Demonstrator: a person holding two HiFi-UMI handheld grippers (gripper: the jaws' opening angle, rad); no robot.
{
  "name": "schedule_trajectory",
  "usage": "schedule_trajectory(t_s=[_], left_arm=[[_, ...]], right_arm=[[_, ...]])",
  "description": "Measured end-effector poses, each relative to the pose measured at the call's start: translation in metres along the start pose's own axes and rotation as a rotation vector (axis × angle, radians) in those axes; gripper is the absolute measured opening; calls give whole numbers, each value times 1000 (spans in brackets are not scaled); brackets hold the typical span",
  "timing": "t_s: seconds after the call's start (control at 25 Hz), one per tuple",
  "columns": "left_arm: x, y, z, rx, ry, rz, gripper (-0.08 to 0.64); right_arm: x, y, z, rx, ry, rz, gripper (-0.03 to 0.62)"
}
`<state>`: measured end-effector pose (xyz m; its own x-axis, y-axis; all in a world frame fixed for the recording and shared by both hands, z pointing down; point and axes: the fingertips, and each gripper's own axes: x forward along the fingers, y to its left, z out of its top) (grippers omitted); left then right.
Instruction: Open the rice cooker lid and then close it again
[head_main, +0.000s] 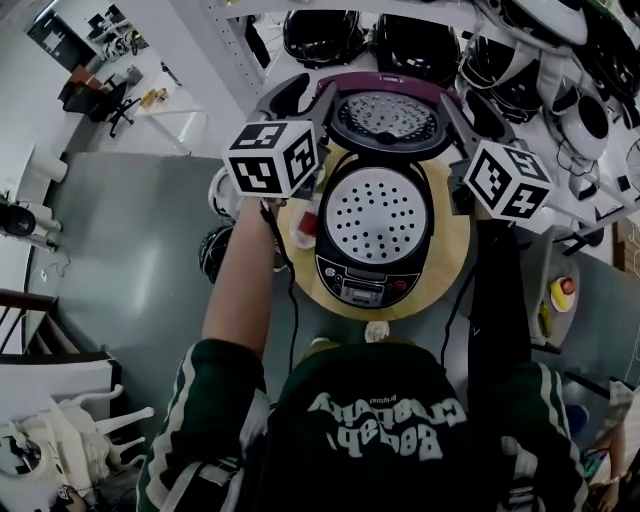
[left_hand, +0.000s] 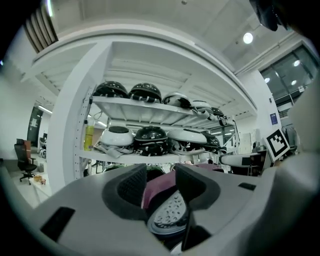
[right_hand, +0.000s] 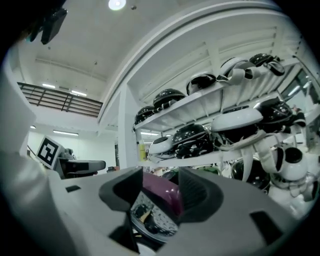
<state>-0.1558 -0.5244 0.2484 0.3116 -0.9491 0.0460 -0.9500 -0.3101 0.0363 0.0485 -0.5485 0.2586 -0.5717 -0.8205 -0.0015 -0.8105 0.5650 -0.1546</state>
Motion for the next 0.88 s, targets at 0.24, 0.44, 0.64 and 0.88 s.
schedule_trajectory(t_s=[0.24, 0.44, 0.64, 0.88], left_arm=[[25, 11, 19, 3, 7, 16, 174], [47, 21, 11, -46, 58, 22, 184], [59, 23, -16, -156, 106, 18, 202], [57, 20, -17, -213, 91, 20, 192]], right_arm=[[27, -4, 3, 30, 28, 27, 215], [46, -6, 2, 22, 73, 27, 215], [53, -9, -5, 19, 123, 27, 230], [51, -7, -3, 16, 118, 26, 230]])
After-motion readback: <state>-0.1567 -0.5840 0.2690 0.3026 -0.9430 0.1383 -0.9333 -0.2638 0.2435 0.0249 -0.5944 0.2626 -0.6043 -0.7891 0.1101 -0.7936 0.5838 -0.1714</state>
